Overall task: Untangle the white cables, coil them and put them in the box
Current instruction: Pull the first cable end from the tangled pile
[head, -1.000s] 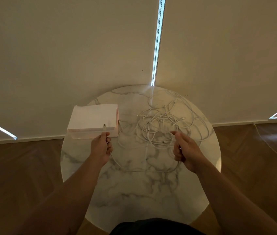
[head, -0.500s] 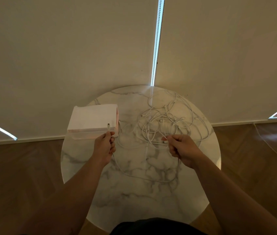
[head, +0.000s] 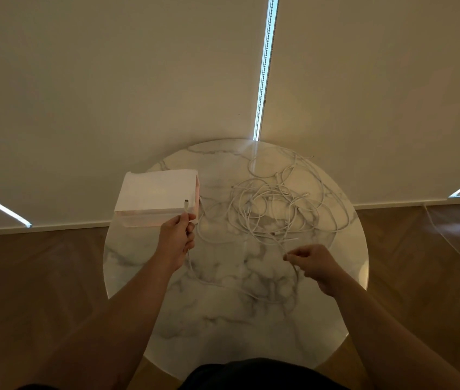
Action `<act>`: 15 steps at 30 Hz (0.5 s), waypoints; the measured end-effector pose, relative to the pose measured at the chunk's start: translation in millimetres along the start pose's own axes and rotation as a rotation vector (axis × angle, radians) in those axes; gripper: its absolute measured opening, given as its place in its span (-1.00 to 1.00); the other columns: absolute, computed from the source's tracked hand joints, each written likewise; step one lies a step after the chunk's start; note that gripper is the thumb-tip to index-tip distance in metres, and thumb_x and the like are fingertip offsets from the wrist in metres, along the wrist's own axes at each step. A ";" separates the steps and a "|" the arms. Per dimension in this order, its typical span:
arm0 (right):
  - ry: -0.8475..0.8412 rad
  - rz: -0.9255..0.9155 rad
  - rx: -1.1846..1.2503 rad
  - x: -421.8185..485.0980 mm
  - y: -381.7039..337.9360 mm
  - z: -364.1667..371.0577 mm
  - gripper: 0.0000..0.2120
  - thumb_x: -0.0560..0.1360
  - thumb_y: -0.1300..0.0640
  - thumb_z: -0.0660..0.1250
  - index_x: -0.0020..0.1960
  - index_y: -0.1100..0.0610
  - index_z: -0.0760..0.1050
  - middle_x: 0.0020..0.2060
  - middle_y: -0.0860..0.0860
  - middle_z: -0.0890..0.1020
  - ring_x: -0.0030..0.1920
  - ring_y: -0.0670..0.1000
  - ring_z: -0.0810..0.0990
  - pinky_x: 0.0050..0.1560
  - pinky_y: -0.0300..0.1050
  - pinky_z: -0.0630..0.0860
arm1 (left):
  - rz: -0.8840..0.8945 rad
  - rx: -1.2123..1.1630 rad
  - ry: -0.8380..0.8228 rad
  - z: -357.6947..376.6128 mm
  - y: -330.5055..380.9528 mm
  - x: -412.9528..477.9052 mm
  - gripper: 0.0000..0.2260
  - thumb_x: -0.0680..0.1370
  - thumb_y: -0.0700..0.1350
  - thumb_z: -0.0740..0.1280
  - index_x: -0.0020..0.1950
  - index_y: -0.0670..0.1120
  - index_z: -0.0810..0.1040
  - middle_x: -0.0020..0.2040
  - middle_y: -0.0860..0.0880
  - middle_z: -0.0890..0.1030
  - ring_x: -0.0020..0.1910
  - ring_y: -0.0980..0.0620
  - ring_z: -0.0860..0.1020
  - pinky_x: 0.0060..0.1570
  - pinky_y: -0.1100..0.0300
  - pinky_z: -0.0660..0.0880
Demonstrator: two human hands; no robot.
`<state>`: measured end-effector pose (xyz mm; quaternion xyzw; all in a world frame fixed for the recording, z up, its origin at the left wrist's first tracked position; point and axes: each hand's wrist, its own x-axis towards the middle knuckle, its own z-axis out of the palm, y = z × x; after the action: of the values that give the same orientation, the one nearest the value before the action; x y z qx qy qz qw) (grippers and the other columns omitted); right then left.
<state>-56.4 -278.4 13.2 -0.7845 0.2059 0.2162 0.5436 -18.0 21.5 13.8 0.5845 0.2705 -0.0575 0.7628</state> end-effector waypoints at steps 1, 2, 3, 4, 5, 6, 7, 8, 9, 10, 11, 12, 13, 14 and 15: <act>-0.037 -0.036 0.042 -2.2 -9.7 1.8 -0.94 0.50 0.31 0.39 -0.10 0.28 0.65 -0.33 0.10 0.59 -0.41 -0.09 0.44 -0.39 -0.26 0.35 | -0.003 0.007 -0.017 1.7 0.0 -2.1 -0.75 0.69 -0.13 0.11 -0.06 -0.17 0.50 -0.38 -0.03 0.36 -0.58 0.13 0.22 -0.60 0.29 0.13; -0.094 -0.053 0.148 -5.1 -20.7 4.1 -0.94 0.51 0.34 0.37 -0.09 0.32 0.62 -0.35 0.11 0.52 -0.41 -0.06 0.41 -0.41 -0.24 0.31 | -0.004 0.015 -0.039 3.3 0.1 -5.0 -0.76 0.69 -0.14 0.12 -0.08 -0.18 0.50 -0.38 -0.05 0.39 -0.57 0.11 0.25 -0.59 0.28 0.16; -0.145 -0.066 0.267 -7.4 -31.7 6.7 -0.94 0.52 0.36 0.35 -0.08 0.36 0.58 -0.34 0.13 0.48 -0.40 -0.03 0.40 -0.41 -0.22 0.31 | -0.002 0.031 -0.068 5.6 0.6 -8.8 -0.76 0.69 -0.15 0.12 -0.09 -0.18 0.50 -0.36 -0.06 0.43 -0.54 0.09 0.31 -0.57 0.27 0.22; -0.178 -0.087 0.360 -9.7 -43.4 8.8 -0.95 0.53 0.37 0.33 -0.08 0.37 0.56 -0.33 0.15 0.47 -0.39 0.00 0.42 -0.41 -0.20 0.34 | 0.004 0.060 -0.105 8.2 0.6 -12.4 -0.76 0.69 -0.16 0.12 -0.10 -0.18 0.50 -0.35 -0.09 0.48 -0.50 0.05 0.39 -0.54 0.25 0.30; -0.192 -0.109 0.413 -11.4 -54.7 11.3 -0.95 0.53 0.37 0.33 -0.08 0.36 0.55 -0.32 0.16 0.48 -0.38 0.01 0.45 -0.40 -0.19 0.38 | 0.010 0.091 -0.152 11.8 0.2 -15.9 -0.75 0.68 -0.17 0.12 -0.11 -0.19 0.50 -0.32 -0.12 0.53 -0.44 0.00 0.48 -0.49 0.22 0.39; -0.203 -0.128 0.438 -12.5 -64.8 14.1 -0.96 0.53 0.37 0.33 -0.08 0.36 0.55 -0.33 0.15 0.50 -0.38 0.01 0.48 -0.39 -0.19 0.41 | 0.011 0.114 -0.209 16.0 -0.8 -19.6 -0.74 0.69 -0.18 0.11 -0.11 -0.20 0.51 -0.28 -0.15 0.58 -0.37 -0.04 0.57 -0.40 0.18 0.49; -0.216 -0.140 0.449 -13.3 -74.2 17.7 -0.96 0.52 0.36 0.34 -0.07 0.35 0.55 -0.34 0.14 0.52 -0.38 0.01 0.50 -0.38 -0.19 0.43 | 0.009 0.120 -0.269 21.4 -2.3 -23.3 -0.73 0.69 -0.19 0.09 -0.11 -0.22 0.50 -0.22 -0.19 0.63 -0.28 -0.09 0.63 -0.28 0.14 0.56; -0.231 -0.144 0.450 -13.7 -82.3 22.1 -0.95 0.52 0.35 0.35 -0.06 0.35 0.56 -0.35 0.14 0.54 -0.39 0.00 0.52 -0.39 -0.20 0.44 | 0.004 0.118 -0.323 27.5 -3.5 -26.6 -0.72 0.69 -0.20 0.09 -0.11 -0.23 0.50 -0.17 -0.21 0.66 -0.18 -0.12 0.67 -0.14 0.08 0.59; -0.243 -0.145 0.442 -14.0 -89.2 27.0 -0.95 0.52 0.34 0.36 -0.06 0.35 0.56 -0.36 0.13 0.55 -0.40 -0.01 0.52 -0.40 -0.20 0.44 | -0.004 0.117 -0.366 33.9 -4.6 -29.8 -0.72 0.69 -0.20 0.08 -0.11 -0.23 0.50 -0.13 -0.23 0.67 -0.10 -0.14 0.68 -0.03 0.04 0.59; -0.245 -0.148 0.430 -13.3 -93.7 31.7 -0.94 0.51 0.34 0.38 -0.06 0.34 0.57 -0.36 0.14 0.56 -0.41 -0.01 0.52 -0.42 -0.21 0.43 | -0.012 0.120 -0.399 39.8 -5.1 -33.6 -0.72 0.69 -0.20 0.08 -0.12 -0.23 0.50 -0.10 -0.23 0.69 -0.05 -0.14 0.68 0.04 0.02 0.58; -0.236 -0.155 0.419 -12.3 -96.6 36.2 -0.95 0.50 0.33 0.39 -0.06 0.34 0.57 -0.35 0.14 0.57 -0.42 -0.02 0.50 -0.43 -0.22 0.41 | -0.023 0.116 -0.423 45.1 -5.5 -37.4 -0.72 0.69 -0.20 0.08 -0.12 -0.23 0.50 -0.10 -0.24 0.69 -0.04 -0.14 0.68 0.06 0.02 0.58; -0.220 -0.163 0.419 -11.3 -98.4 40.1 -0.96 0.49 0.33 0.40 -0.08 0.33 0.58 -0.35 0.14 0.59 -0.44 -0.03 0.49 -0.45 -0.24 0.39 | -0.037 0.104 -0.442 49.4 -6.4 -40.9 -0.72 0.69 -0.20 0.08 -0.13 -0.23 0.49 -0.11 -0.25 0.69 -0.05 -0.15 0.68 0.05 0.03 0.59; -0.200 -0.168 0.427 -9.6 -98.9 43.3 -0.96 0.49 0.33 0.41 -0.09 0.32 0.58 -0.34 0.15 0.60 -0.45 -0.04 0.48 -0.46 -0.25 0.37 | -0.051 0.089 -0.459 53.1 -7.3 -44.3 -0.72 0.69 -0.19 0.07 -0.12 -0.23 0.48 -0.12 -0.27 0.69 -0.08 -0.17 0.68 0.01 0.04 0.60; -0.181 -0.169 0.434 -7.9 -98.9 45.8 -0.96 0.48 0.33 0.42 -0.09 0.31 0.59 -0.33 0.15 0.61 -0.46 -0.05 0.46 -0.47 -0.25 0.35 | -0.066 0.078 -0.468 55.7 -8.0 -47.5 -0.73 0.70 -0.19 0.06 -0.10 -0.23 0.47 -0.16 -0.27 0.68 -0.13 -0.18 0.68 -0.03 0.02 0.61; -0.161 -0.169 0.434 -6.1 -98.4 47.5 -0.95 0.48 0.32 0.42 -0.09 0.31 0.59 -0.33 0.15 0.60 -0.47 -0.05 0.43 -0.47 -0.26 0.33 | -0.081 0.073 -0.463 57.9 -8.3 -50.6 -0.73 0.70 -0.18 0.06 -0.10 -0.22 0.46 -0.22 -0.24 0.67 -0.22 -0.15 0.67 -0.11 0.02 0.61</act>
<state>-12.0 -201.2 76.8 -0.6442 0.1372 0.1824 0.7300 -44.2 -46.0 40.8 0.5714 0.1093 -0.2306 0.7800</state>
